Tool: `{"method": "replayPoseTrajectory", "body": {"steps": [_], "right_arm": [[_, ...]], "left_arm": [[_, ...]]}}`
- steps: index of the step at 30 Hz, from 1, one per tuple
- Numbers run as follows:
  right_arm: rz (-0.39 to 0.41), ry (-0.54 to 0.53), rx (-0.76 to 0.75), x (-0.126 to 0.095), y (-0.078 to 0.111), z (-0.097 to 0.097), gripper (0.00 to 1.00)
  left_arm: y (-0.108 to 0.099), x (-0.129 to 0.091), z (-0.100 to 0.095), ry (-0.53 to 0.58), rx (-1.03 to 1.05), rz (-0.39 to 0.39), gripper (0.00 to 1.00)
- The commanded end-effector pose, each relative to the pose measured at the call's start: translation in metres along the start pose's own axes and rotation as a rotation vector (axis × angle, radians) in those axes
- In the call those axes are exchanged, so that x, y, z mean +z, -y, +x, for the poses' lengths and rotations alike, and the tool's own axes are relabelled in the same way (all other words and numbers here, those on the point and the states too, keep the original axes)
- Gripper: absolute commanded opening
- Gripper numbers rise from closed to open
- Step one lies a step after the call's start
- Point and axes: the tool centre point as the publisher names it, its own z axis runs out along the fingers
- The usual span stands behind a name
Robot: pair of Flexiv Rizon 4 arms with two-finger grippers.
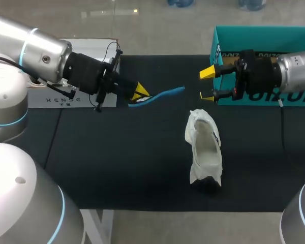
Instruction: Take the shoe out of the shoebox, open the shoe tongue, remove and reinsert the insole, then place the shoe into the shoebox
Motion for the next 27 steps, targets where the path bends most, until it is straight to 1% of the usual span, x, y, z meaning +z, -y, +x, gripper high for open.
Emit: {"method": "replayPoseTrajectory", "body": {"steps": [1, 6, 8, 14, 18, 21, 23, 26, 27], "right_arm": [[-0.002, 0.002, 0.0, 0.001, 0.001, 0.0, 1.0], [-0.002, 0.002, 0.0, 0.001, 0.001, 0.0, 1.0], [-0.002, 0.002, 0.0, 0.001, 0.001, 0.0, 1.0], [-0.002, 0.002, 0.0, 0.001, 0.001, 0.0, 1.0], [-0.002, 0.002, 0.0, 0.001, 0.001, 0.0, 1.0], [-0.002, 0.002, 0.0, 0.001, 0.001, 0.0, 1.0], [-0.002, 0.002, 0.0, 0.001, 0.001, 0.0, 1.0], [-0.002, 0.002, 0.0, 0.001, 0.001, 0.0, 1.0], [-0.002, 0.002, 0.0, 0.001, 0.001, 0.0, 1.0]], "left_arm": [[0.006, 0.012, 0.007, 0.006, 0.014, -0.038, 0.0], [0.006, 0.027, 0.009, 0.006, 0.038, -0.044, 0.0], [0.007, 0.034, 0.009, 0.006, 0.042, -0.035, 0.0], [0.005, 0.055, 0.003, -0.01, 0.075, -0.052, 0.0], [0.003, 0.067, -0.002, -0.019, 0.104, -0.08, 0.0], [0.003, 0.068, -0.01, -0.002, 0.11, -0.088, 0.0], [0.002, 0.066, -0.015, 0.007, 0.118, -0.101, 0.0], [0.002, 0.061, -0.02, 0.015, 0.119, -0.099, 0.0], [0.003, 0.059, -0.021, 0.013, 0.129, -0.111, 0.0]]}}
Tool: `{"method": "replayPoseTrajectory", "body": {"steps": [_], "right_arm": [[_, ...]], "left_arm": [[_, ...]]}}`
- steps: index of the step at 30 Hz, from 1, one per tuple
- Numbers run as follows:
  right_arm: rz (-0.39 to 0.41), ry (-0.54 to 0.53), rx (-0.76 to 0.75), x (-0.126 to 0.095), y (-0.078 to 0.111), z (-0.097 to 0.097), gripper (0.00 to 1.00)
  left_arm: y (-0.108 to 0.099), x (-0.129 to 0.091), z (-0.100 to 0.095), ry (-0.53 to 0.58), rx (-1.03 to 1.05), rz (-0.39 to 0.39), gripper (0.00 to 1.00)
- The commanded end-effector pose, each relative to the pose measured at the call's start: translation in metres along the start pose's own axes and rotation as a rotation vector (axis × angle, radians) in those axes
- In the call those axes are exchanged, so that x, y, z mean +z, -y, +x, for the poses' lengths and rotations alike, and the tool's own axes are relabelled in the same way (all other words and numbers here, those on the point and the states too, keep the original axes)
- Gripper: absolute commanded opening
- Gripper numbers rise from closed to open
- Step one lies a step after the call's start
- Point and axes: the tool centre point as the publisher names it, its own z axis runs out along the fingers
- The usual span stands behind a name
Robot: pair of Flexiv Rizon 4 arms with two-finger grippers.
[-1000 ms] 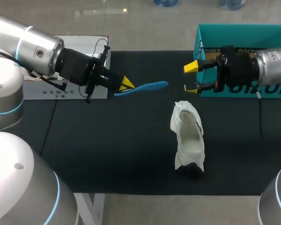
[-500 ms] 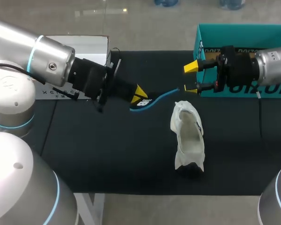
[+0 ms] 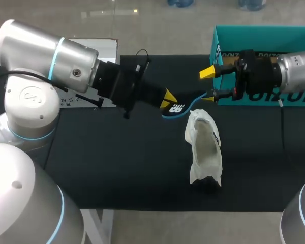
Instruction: Take the shoe out of the shoebox, open the shoe tongue, remove and reinsert the insole, then place the shoe into the shoebox
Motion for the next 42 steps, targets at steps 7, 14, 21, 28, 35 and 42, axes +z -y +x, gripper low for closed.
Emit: {"method": "replayPoseTrajectory", "body": {"steps": [7, 14, 21, 28, 35, 42], "right_arm": [[-0.002, 0.002, 0.0, 0.001, 0.001, 0.0, 1.0], [-0.002, 0.002, 0.0, 0.001, 0.001, 0.0, 1.0], [-0.002, 0.002, 0.0, 0.001, 0.001, 0.0, 1.0], [-0.002, 0.002, 0.0, 0.001, 0.001, 0.0, 0.0], [-0.002, 0.002, 0.0, 0.001, 0.001, 0.0, 0.0], [-0.002, 0.002, 0.0, 0.001, 0.001, 0.0, 0.0]], "left_arm": [[-0.009, 0.005, -0.01, -0.015, 0.031, -0.044, 0.0], [-0.016, 0.019, -0.013, -0.026, 0.055, -0.077, 0.0], [-0.021, 0.027, -0.014, -0.029, 0.059, -0.09, 0.0], [-0.028, 0.027, -0.017, -0.028, 0.059, -0.123, 0.0], [-0.03, 0.027, -0.018, -0.021, 0.056, -0.135, 0.0], [-0.03, 0.03, -0.016, -0.016, 0.053, -0.141, 0.0]]}}
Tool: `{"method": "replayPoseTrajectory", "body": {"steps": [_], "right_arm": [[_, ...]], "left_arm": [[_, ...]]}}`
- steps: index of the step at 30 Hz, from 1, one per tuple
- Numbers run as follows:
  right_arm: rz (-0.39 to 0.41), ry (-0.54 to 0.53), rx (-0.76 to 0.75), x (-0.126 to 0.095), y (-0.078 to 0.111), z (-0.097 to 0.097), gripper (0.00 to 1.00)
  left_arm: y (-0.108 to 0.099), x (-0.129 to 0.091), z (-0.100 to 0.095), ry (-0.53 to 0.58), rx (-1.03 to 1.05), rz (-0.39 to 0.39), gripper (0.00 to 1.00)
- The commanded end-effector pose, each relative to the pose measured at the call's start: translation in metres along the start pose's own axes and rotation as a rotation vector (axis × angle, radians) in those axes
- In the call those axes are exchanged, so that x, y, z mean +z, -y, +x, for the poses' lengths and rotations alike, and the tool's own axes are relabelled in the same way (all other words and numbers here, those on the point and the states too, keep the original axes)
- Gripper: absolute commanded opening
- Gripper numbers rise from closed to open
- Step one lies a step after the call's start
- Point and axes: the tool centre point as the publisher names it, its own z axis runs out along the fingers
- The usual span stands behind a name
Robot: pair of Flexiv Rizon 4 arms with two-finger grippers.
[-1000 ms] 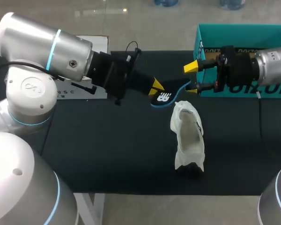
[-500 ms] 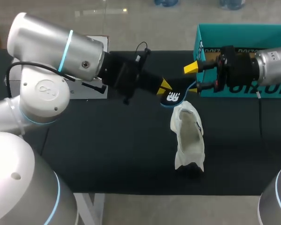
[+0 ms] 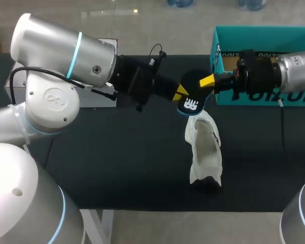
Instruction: Take the shoe out of the shoebox, open the shoe tongue, remove and reinsert the insole, then place the shoe into the shoebox
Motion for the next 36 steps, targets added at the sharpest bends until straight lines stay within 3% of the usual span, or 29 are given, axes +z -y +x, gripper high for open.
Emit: {"method": "replayPoseTrajectory", "body": {"steps": [1, 3, 4, 5, 6, 17, 25, 30, 36], "right_arm": [[-0.002, 0.002, 0.0, 0.001, 0.001, 0.0, 0.0], [-0.002, 0.002, 0.0, 0.001, 0.001, 0.0, 0.0], [-0.002, 0.002, 0.0, 0.001, 0.001, 0.0, 0.0], [-0.002, 0.002, 0.0, 0.001, 0.001, 0.0, 0.0], [-0.002, 0.002, 0.0, 0.001, 0.001, 0.0, 0.0], [-0.002, 0.002, 0.0, 0.001, 0.001, 0.0, 0.0], [-0.002, 0.002, 0.0, 0.001, 0.001, 0.0, 0.0], [-0.002, 0.002, 0.0, 0.001, 0.001, 0.0, 0.0], [-0.002, 0.002, 0.0, 0.001, 0.001, 0.0, 0.0]], "left_arm": [[0.0, 0.005, 0.002, 0.004, -0.004, -0.006, 0.0], [0.0, 0.006, 0.004, 0.001, -0.011, -0.006, 0.0], [0.0, 0.006, 0.005, -0.004, -0.02, -0.003, 0.31], [0.0, 0.007, 0.006, -0.003, -0.026, 0.0, 0.83], [0.0, 0.006, 0.007, -0.002, -0.034, 0.003, 1.0], [-0.003, -0.019, 0.01, -0.039, -0.084, 0.068, 1.0], [-0.016, -0.037, 0.004, -0.309, -0.012, 0.069, 1.0], [-0.012, -0.039, -0.001, -0.405, 0.07, 0.005, 1.0], [0.0, -0.032, -0.011, -0.492, 0.127, -0.004, 1.0]]}}
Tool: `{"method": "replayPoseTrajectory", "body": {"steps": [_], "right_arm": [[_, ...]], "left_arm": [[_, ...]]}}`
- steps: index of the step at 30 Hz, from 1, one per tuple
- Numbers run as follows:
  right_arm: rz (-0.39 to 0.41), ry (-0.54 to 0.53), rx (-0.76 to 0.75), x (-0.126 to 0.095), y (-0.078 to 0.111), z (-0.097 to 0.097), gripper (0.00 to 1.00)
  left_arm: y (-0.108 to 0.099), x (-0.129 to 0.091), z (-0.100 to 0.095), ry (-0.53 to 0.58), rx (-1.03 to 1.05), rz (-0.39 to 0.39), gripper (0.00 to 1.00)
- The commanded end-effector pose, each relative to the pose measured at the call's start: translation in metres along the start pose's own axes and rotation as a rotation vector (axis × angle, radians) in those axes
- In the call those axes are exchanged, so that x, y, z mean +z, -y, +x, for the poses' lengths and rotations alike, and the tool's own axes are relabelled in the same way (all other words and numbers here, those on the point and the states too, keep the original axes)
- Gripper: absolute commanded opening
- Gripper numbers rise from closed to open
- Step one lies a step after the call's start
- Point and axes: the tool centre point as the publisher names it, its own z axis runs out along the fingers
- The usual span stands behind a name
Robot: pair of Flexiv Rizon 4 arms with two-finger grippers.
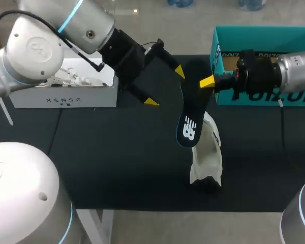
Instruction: Take the shoe out of the shoebox, open the shoe tongue, remove and reinsert the insole, then place the shoe into the shoebox
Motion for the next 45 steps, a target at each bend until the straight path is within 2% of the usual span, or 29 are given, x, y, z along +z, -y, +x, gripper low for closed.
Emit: {"method": "replayPoseTrajectory", "body": {"steps": [1, 9, 17, 24, 30, 39, 45], "right_arm": [[-0.002, 0.002, 0.0, 0.001, 0.001, 0.0, 0.0], [0.005, 0.004, -0.001, -0.001, 0.001, 0.0, 0.0], [0.025, -0.031, -0.006, -0.004, 0.01, -0.012, 0.0], [0.097, -0.059, 0.03, 0.007, 0.016, -0.022, 0.0], [0.101, -0.059, 0.043, 0.003, 0.025, -0.019, 0.0], [0.092, -0.065, 0.054, -0.005, 0.047, -0.013, 0.0], [0.08, -0.066, 0.048, -0.009, 0.053, -0.007, 0.0]], "left_arm": [[0.007, 0.003, -0.013, -0.183, 0.009, 0.003, 1.0], [0.007, 0.003, -0.013, -0.183, 0.009, 0.003, 1.0], [0.007, 0.003, -0.013, -0.183, 0.009, 0.003, 1.0], [0.007, 0.003, -0.013, -0.183, 0.009, 0.003, 1.0], [0.007, 0.003, -0.013, -0.183, 0.009, 0.003, 1.0], [0.007, 0.003, -0.013, -0.183, 0.009, 0.003, 1.0], [0.007, 0.003, -0.013, -0.183, 0.009, 0.003, 1.0]]}}
